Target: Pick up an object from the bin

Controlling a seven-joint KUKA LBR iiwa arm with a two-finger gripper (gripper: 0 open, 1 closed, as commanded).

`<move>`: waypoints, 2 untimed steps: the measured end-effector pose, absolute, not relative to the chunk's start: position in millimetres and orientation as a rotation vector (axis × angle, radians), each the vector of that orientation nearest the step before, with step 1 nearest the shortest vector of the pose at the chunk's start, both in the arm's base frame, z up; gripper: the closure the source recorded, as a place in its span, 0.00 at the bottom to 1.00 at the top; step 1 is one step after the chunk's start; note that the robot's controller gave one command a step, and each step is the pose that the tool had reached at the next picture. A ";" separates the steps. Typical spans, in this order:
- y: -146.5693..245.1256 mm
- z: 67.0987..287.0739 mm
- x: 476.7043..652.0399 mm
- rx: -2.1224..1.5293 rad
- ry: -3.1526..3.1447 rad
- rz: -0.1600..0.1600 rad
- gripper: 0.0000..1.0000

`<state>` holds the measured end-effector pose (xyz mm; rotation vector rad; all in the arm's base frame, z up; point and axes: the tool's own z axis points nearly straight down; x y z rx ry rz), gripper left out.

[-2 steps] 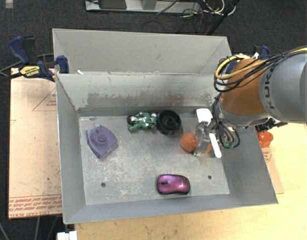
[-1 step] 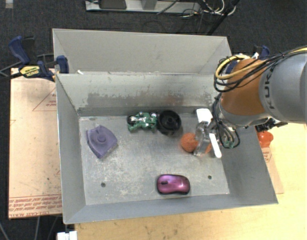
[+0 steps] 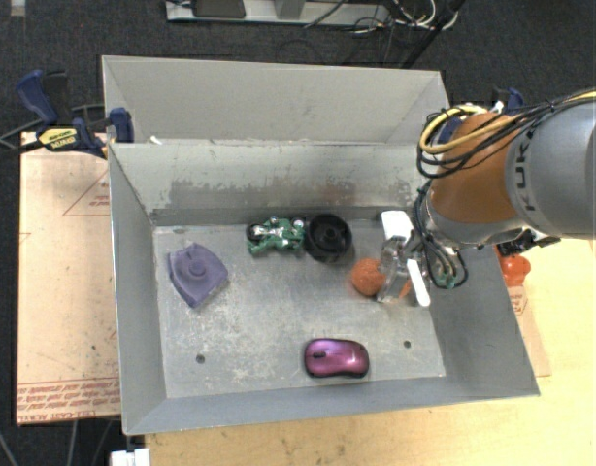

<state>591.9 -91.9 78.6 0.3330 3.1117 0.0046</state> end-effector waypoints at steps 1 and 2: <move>-91.4 98.1 590.3 0.333 3.116 0.006 1.00; -91.8 112.2 593.2 0.331 3.106 0.006 1.00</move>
Offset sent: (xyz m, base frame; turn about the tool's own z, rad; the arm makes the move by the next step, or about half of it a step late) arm -0.0001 0.0000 0.0274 0.0000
